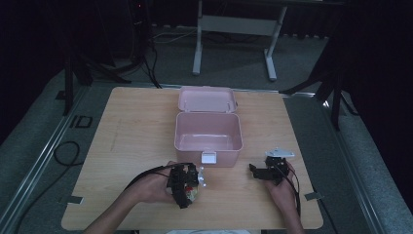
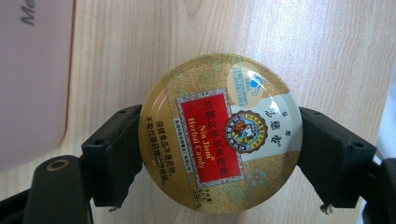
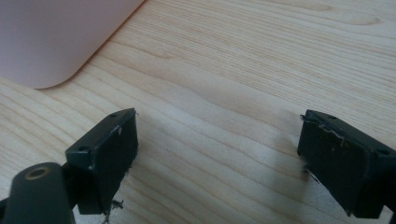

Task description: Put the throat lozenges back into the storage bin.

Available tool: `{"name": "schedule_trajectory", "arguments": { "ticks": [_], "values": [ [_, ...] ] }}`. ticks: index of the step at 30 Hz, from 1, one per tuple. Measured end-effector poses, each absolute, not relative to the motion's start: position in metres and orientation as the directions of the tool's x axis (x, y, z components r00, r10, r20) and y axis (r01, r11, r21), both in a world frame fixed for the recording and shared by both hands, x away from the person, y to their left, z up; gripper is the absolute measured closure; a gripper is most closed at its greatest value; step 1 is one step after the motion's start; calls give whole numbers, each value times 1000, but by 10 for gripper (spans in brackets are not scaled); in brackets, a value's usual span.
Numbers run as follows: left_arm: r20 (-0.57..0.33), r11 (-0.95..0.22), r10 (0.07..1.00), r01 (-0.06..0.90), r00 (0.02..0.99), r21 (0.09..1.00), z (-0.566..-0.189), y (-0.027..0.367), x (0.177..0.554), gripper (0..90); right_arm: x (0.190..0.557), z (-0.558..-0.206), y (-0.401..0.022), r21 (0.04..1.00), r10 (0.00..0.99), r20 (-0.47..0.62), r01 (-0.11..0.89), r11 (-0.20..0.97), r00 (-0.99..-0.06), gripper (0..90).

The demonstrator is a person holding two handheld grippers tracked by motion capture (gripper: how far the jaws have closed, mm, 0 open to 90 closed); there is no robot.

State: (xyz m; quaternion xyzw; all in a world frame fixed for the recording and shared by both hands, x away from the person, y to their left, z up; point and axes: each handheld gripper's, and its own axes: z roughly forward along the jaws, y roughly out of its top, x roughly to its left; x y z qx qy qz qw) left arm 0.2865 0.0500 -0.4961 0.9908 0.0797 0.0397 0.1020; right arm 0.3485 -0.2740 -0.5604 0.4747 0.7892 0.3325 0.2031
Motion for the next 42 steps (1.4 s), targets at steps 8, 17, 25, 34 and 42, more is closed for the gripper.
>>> {"name": "schedule_trajectory", "arguments": {
  "ticks": [8, 17, 25, 34, 42],
  "values": [
    [61, -966, 155, 138, 986, 218, -489, 51, 287, 207, 348, -560, -274, 717, 884, -5, 615, 328, -467, 119],
    [57, -964, 162, 146, 985, 222, -485, 53, 287, 207, 349, -560, -274, 718, 884, -5, 614, 328, -467, 119],
    [81, -963, 163, 140, 983, 231, -475, 55, 287, 207, 348, -560, -274, 718, 884, -5, 614, 328, -467, 119],
    [97, -963, 161, 135, 982, 235, -463, 57, 287, 206, 349, -560, -274, 718, 884, -5, 614, 328, -467, 119],
    [106, -963, 158, 130, 982, 236, -454, 58, 287, 207, 348, -560, -274, 718, 884, -4, 615, 328, -467, 119]
  ]
}}
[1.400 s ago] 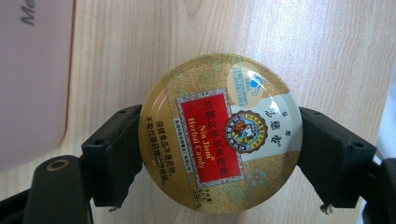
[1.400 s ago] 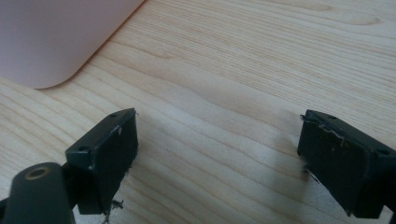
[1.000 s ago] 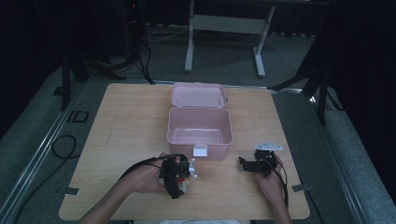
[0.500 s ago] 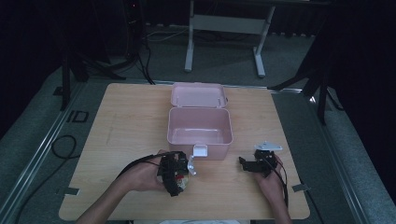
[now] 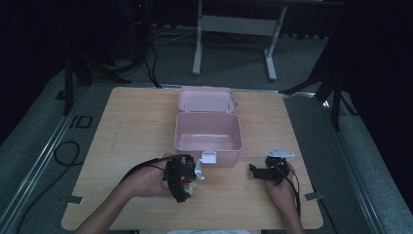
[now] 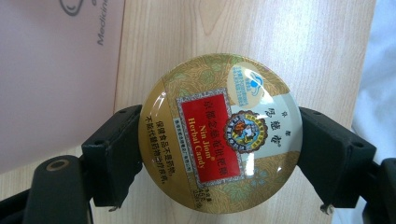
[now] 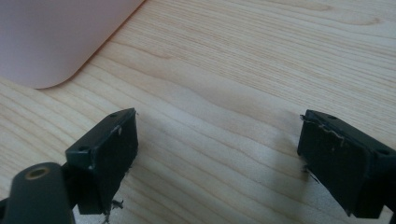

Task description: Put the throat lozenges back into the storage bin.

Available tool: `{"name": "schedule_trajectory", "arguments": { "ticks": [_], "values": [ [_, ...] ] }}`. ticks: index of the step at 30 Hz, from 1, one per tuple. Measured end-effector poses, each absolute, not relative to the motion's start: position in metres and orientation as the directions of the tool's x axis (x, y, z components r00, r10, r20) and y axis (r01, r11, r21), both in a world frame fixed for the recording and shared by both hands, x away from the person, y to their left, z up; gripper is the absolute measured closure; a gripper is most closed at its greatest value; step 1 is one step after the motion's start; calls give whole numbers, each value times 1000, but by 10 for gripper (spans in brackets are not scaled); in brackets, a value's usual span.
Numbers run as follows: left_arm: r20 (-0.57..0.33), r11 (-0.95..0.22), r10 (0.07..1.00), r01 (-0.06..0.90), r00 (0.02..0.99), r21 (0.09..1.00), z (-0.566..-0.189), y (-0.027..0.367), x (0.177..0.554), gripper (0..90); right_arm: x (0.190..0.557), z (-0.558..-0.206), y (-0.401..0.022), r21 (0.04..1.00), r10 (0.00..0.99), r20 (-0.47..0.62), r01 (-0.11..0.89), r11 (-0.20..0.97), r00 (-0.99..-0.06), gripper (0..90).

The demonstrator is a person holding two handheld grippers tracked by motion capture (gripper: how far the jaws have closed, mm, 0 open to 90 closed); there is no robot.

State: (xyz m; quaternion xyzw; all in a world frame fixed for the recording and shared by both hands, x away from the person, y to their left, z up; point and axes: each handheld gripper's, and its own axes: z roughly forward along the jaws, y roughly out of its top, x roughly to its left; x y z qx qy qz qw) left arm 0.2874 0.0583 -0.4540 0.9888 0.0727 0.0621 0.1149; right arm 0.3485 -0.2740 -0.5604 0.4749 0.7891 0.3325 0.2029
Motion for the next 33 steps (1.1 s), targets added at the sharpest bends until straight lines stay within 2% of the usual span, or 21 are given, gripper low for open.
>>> {"name": "schedule_trajectory", "arguments": {
  "ticks": [33],
  "values": [
    [143, -960, 173, 134, 974, 246, -410, 65, 295, 207, 348, -560, -274, 717, 885, -5, 615, 328, -466, 119]
  ]
}}
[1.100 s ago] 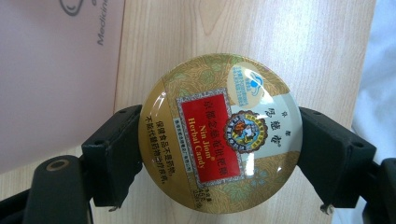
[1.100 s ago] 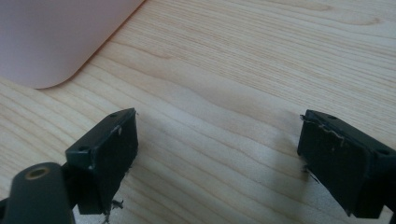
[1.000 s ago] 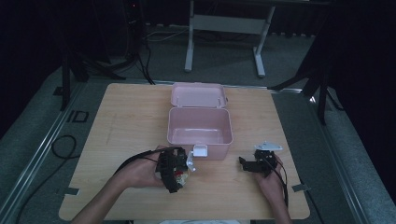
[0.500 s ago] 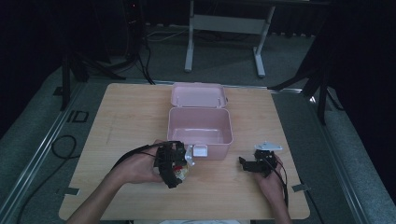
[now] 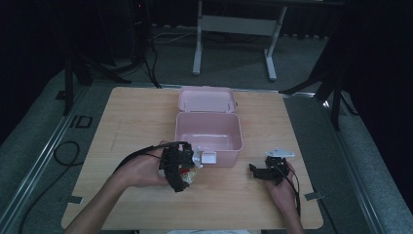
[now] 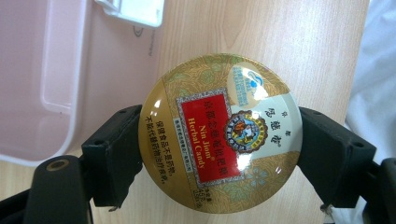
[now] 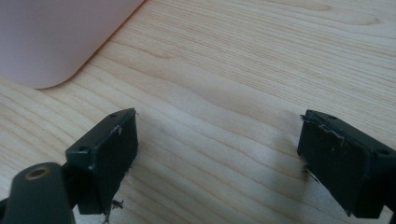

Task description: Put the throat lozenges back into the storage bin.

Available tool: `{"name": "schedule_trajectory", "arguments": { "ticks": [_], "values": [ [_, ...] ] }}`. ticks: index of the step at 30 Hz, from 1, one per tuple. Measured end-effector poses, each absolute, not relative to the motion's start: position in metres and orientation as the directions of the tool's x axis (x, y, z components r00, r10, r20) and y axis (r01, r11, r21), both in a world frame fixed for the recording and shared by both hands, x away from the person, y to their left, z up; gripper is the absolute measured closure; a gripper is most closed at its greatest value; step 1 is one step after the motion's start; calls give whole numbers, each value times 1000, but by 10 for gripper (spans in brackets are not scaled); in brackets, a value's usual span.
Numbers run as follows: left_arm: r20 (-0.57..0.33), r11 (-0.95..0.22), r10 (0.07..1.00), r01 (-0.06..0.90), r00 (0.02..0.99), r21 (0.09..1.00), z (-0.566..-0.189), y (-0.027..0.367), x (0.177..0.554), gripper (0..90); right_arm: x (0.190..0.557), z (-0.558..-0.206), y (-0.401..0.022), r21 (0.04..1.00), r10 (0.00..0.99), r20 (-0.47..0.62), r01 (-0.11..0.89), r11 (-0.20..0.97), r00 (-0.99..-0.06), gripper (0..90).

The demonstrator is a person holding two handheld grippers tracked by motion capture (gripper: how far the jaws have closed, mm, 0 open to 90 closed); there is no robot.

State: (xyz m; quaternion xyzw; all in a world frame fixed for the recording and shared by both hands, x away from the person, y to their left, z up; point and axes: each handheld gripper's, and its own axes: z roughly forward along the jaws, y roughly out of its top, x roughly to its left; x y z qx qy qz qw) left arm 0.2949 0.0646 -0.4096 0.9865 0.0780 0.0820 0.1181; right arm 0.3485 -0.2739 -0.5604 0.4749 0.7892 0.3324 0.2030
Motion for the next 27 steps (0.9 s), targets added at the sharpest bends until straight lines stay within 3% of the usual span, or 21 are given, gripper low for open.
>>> {"name": "schedule_trajectory", "arguments": {
  "ticks": [27],
  "values": [
    [180, -956, 198, 149, 964, 254, -375, 62, 311, 207, 348, -560, -274, 718, 885, -4, 615, 327, -466, 119]
  ]
}}
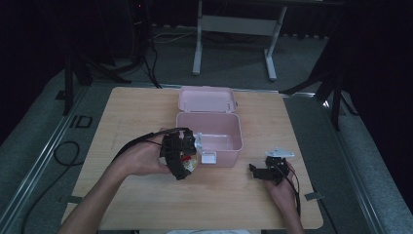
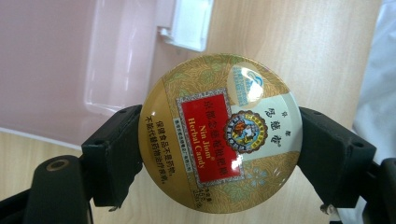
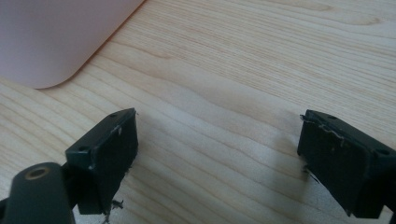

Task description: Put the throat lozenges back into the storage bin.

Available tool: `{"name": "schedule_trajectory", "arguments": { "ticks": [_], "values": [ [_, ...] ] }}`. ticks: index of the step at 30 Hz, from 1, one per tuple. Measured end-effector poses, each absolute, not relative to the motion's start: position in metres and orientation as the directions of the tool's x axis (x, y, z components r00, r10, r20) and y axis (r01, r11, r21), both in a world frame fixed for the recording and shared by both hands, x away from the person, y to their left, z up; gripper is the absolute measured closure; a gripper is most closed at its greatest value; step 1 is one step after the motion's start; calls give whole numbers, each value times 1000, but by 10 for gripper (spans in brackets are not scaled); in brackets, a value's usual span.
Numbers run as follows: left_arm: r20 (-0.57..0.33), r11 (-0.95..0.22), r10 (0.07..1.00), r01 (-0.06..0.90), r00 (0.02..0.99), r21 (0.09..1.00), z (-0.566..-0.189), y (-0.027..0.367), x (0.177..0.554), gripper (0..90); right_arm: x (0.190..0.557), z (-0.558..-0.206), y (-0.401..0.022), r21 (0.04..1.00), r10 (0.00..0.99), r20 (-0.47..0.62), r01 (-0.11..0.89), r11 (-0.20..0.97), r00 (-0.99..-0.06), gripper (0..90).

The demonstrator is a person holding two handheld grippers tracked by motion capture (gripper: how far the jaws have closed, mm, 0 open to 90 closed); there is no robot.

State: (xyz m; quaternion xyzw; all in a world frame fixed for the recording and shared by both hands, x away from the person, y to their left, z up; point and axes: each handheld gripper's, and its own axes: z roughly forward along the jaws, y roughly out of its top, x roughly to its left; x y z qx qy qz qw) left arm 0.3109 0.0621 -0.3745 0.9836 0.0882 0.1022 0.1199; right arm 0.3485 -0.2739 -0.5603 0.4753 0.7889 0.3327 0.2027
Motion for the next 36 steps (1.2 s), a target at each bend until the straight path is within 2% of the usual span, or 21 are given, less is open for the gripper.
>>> {"name": "schedule_trajectory", "arguments": {
  "ticks": [36],
  "values": [
    [161, -920, 338, 289, 927, 264, -368, 57, 353, 207, 349, -560, -274, 718, 884, -5, 614, 328, -467, 119]
  ]
}}
